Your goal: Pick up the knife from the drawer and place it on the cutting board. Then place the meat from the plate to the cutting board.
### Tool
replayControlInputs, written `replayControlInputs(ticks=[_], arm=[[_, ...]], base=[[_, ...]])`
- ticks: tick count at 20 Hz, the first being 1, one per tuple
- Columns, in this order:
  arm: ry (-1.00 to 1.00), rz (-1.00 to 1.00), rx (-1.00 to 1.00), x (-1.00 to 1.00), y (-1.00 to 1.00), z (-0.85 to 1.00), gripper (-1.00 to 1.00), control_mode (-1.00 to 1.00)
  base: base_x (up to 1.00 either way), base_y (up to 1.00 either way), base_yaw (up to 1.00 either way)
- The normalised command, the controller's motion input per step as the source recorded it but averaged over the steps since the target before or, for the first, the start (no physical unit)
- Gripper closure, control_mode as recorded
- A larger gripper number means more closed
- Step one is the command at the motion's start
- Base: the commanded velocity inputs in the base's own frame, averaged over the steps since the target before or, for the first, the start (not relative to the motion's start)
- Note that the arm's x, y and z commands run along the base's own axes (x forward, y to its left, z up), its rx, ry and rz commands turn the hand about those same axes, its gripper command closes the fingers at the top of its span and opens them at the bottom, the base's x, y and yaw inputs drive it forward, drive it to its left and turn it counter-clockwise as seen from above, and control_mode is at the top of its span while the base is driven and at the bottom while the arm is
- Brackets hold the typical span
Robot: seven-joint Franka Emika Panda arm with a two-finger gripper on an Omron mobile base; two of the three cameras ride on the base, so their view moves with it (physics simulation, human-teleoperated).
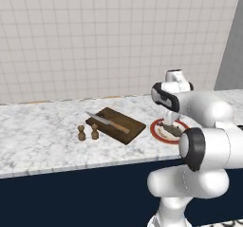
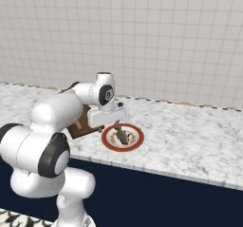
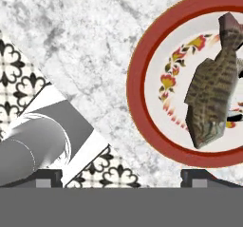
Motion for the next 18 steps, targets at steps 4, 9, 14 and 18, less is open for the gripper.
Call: replayControlInputs(ticks=[4, 9, 14, 18], arm=[[0.02, 0.0, 0.12, 0.38, -0.6, 0.0, -1.0, -1.0], [0.0, 0.0, -0.06, 0.29, 0.14, -0.01, -1.0, -1.0], [0.0, -0.05, -0.01, 0.37, 0.05, -0.2, -1.0, -1.0], [-0.05, -0.07, -0.03, 0.01, 0.03, -0.23, -1.0, -1.0]], base=[[0.0, 0.0, 0.0], [0.0, 0.0, 0.0], [0.0, 0.0, 0.0], [0.0, 0.0, 0.0]])
